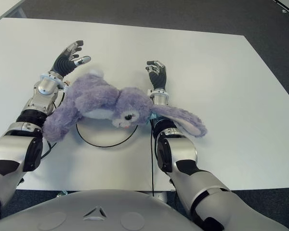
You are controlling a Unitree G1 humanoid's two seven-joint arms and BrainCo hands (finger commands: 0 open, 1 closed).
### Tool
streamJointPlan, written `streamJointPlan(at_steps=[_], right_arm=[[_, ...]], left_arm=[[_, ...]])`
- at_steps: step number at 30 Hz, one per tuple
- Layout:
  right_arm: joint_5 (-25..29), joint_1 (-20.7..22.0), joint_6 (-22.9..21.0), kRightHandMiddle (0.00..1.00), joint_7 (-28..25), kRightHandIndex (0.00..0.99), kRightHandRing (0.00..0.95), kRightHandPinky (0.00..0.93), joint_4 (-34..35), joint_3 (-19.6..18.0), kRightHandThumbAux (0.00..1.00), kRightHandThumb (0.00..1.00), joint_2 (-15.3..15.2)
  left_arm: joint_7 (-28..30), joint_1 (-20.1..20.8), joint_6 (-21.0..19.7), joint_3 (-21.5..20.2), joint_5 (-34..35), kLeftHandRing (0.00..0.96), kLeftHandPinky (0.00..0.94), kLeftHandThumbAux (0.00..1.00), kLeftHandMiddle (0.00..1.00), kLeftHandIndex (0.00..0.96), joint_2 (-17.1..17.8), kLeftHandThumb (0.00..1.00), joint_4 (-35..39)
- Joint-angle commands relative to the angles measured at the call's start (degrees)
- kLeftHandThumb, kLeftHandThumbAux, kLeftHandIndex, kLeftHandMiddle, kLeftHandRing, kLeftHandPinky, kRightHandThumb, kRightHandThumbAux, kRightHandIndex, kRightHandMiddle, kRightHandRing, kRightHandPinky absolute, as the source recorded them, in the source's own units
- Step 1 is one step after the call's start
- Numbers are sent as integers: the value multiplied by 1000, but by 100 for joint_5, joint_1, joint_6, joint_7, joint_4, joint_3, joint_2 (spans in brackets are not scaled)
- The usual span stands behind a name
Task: Put the doll into the plate.
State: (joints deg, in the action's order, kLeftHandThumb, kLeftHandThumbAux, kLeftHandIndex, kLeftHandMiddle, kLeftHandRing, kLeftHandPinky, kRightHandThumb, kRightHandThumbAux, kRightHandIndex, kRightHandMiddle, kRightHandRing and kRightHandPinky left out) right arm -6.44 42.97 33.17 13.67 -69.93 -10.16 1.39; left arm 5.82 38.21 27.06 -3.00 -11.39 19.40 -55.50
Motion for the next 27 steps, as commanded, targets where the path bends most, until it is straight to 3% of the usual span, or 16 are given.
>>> streamJointPlan(at_steps=[1,27], right_arm=[[16,-1318,-324,336,-43,415,386,327,-721,-24,731,724,115],[-36,-1305,-281,335,-92,415,404,346,-723,11,730,725,37]], left_arm=[[-219,74,221,-139,262,0,0,376,0,0,-186,0,-475],[41,-295,1072,-544,909,0,0,411,0,0,-454,0,-1205]])
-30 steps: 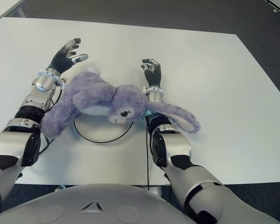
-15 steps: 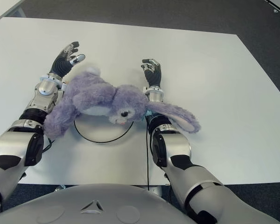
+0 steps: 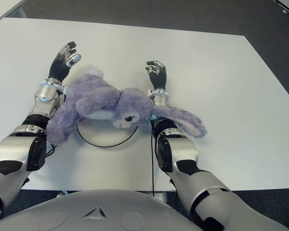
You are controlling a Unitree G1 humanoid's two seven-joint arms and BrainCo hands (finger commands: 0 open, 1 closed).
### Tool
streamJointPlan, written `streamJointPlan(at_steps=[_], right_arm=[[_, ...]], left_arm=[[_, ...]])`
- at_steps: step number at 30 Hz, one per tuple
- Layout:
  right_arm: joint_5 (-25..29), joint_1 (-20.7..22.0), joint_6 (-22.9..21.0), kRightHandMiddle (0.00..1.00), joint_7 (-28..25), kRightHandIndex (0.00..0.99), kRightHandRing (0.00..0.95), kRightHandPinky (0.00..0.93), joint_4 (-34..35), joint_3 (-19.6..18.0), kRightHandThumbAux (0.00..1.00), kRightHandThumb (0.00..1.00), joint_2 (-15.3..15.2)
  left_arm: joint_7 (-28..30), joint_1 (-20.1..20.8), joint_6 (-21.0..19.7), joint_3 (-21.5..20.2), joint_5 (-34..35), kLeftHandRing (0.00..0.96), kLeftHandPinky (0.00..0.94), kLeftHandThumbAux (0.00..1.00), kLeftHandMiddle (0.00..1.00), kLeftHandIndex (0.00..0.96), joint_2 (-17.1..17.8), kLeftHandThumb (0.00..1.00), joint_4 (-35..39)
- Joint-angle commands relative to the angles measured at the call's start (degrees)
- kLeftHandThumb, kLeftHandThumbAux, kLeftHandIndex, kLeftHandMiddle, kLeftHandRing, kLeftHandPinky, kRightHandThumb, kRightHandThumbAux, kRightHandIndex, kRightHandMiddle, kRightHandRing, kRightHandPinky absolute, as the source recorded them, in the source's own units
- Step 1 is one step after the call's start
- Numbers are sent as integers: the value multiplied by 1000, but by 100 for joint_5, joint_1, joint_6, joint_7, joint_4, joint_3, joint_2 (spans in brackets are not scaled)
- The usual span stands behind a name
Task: Put the doll into the plate.
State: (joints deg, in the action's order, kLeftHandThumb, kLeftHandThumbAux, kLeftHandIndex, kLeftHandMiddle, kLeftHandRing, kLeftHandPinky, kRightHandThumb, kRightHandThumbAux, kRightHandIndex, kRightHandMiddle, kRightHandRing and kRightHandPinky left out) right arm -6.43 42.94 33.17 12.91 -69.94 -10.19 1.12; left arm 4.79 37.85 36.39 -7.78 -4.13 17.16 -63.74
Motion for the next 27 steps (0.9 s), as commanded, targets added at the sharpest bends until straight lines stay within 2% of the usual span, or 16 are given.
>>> streamJointPlan(at_steps=[1,7,12,19,21,27], right_arm=[[-42,-1303,-276,335,-12,415,404,345,-722,18,730,725,62],[-38,-1306,-272,336,-7,414,425,329,-722,16,730,728,60],[21,-1320,-237,340,-64,414,425,317,-719,-36,731,728,60],[120,-1334,-165,345,-215,409,362,242,-709,-133,734,717,53],[148,-1340,-133,343,-254,407,342,246,-708,-169,735,710,47],[185,-1348,-91,319,-372,400,306,276,-705,-227,741,691,27]], left_arm=[[143,-281,166,-73,195,0,0,412,0,0,-253,0,-416],[145,-368,306,-147,300,0,0,415,0,0,-373,0,-575],[57,-648,583,-246,400,0,0,414,0,0,-551,0,-683],[-295,-1045,940,-383,436,0,0,409,0,0,-867,0,-862],[-519,-1155,1022,-398,406,0,0,410,0,0,-1010,0,-919],[-892,-1314,905,-616,560,0,0,442,0,0,-1384,0,-1090]])
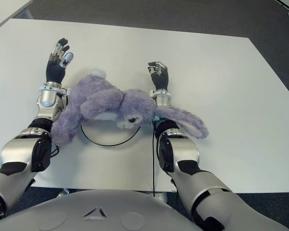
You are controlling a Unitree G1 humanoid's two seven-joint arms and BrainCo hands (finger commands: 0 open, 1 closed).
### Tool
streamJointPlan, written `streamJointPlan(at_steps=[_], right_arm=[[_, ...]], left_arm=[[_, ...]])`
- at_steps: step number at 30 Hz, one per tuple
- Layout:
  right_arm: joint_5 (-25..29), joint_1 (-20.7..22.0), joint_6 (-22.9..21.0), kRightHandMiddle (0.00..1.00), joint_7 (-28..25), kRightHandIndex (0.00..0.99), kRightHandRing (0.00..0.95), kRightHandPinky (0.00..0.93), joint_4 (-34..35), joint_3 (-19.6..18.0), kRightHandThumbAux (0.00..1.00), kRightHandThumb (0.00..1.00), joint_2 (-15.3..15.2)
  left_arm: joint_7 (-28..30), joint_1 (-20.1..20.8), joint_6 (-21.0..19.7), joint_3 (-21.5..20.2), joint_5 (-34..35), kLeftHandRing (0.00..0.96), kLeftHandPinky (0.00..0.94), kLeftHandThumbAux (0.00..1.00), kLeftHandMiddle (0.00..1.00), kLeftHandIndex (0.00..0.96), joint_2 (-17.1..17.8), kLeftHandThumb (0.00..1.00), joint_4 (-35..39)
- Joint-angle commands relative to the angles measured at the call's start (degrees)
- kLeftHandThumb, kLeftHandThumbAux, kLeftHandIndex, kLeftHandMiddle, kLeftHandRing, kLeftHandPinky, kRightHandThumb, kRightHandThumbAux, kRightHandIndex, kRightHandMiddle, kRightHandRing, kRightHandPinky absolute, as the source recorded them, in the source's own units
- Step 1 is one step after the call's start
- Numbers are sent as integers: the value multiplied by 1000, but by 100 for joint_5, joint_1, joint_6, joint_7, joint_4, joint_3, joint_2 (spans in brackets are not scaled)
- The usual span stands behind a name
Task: Put the doll into the plate.
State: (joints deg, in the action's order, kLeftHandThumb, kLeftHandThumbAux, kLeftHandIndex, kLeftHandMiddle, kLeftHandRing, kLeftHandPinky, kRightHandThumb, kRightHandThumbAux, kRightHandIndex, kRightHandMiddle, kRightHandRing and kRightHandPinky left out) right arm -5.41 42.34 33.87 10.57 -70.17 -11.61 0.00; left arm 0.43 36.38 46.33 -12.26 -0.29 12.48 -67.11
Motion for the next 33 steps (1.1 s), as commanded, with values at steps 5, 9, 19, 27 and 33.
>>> streamJointPlan(at_steps=[5,9,19,27,33], right_arm=[[68,-1294,-224,272,-191,395,263,241,-694,-78,746,671,116],[74,-1281,-291,239,-211,394,234,223,-702,-107,747,662,108],[114,-1267,-328,143,-141,104,138,140,-702,-175,775,0,140],[57,-1271,-339,123,-24,106,122,144,-702,-129,765,0,144],[53,-1274,-314,120,4,107,119,146,-698,-118,790,0,157]], left_arm=[[-401,-1108,-387,-463,452,0,0,460,0,0,-1026,0,-844],[-316,-1061,-559,-627,575,0,0,470,0,0,-1059,0,-880],[-267,-1217,-936,-765,516,0,0,478,0,0,-1119,0,-910],[-116,-1110,-1618,-994,707,0,0,464,15,0,-1078,0,-922],[-30,-1057,-2013,-1131,796,0,0,503,24,0,-1043,0,-897]])
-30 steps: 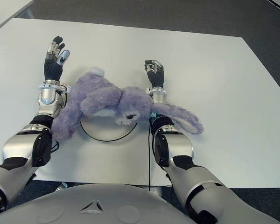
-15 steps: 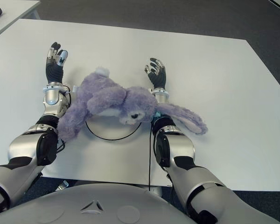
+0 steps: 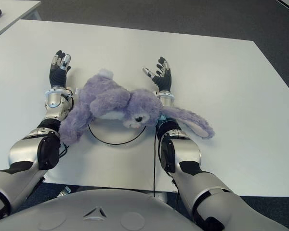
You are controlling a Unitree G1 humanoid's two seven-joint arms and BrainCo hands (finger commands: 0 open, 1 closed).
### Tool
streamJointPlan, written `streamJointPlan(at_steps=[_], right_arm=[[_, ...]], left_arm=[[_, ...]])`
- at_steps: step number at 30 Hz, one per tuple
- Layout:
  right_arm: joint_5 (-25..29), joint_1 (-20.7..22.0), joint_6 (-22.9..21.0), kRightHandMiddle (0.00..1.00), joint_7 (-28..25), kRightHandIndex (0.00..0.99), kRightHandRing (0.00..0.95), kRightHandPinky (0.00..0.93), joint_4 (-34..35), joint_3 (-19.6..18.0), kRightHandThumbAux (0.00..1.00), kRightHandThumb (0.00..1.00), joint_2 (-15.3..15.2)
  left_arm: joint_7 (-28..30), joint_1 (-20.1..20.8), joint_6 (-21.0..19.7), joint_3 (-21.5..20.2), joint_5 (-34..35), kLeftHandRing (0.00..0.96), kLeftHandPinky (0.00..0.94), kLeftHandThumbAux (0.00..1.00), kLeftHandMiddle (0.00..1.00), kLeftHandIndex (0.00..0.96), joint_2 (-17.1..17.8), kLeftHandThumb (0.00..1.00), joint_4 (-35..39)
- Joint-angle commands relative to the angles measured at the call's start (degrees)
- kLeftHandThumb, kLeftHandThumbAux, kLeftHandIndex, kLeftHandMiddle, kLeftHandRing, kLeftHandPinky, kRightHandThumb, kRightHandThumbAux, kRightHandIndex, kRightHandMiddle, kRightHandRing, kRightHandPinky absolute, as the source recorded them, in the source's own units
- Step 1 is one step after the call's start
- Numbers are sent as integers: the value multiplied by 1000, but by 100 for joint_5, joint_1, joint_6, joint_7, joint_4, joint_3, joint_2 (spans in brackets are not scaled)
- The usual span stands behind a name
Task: Put the doll into the plate.
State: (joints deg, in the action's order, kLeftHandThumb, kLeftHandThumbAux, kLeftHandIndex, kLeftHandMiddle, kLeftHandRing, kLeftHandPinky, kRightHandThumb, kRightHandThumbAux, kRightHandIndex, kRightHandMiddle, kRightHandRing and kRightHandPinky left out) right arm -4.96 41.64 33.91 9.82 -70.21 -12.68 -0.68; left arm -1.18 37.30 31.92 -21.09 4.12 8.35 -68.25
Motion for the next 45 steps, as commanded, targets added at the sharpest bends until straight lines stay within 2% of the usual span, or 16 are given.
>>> streamJointPlan(at_steps=[1,9,18,32,45], right_arm=[[6,-1204,-313,120,81,107,119,146,-693,-10,793,0,226],[-4,-1202,-303,119,78,96,120,146,-694,5,811,0,242],[34,-1199,-353,115,43,85,117,138,-694,-21,809,0,259],[81,-1195,-407,118,62,94,119,142,-693,-66,830,0,296],[98,-1202,-423,114,28,89,116,141,-692,-75,832,0,302]], left_arm=[[145,-1145,-616,-268,370,0,0,510,25,0,-628,0,-781],[176,-1130,-777,-346,474,0,0,546,24,0,-639,0,-787],[142,-1123,-784,-309,408,0,0,567,8,0,-653,0,-775],[177,-1221,-798,155,4,0,0,588,19,0,-466,0,-804],[176,-1252,-793,327,-80,0,0,570,23,0,-412,0,-805]])
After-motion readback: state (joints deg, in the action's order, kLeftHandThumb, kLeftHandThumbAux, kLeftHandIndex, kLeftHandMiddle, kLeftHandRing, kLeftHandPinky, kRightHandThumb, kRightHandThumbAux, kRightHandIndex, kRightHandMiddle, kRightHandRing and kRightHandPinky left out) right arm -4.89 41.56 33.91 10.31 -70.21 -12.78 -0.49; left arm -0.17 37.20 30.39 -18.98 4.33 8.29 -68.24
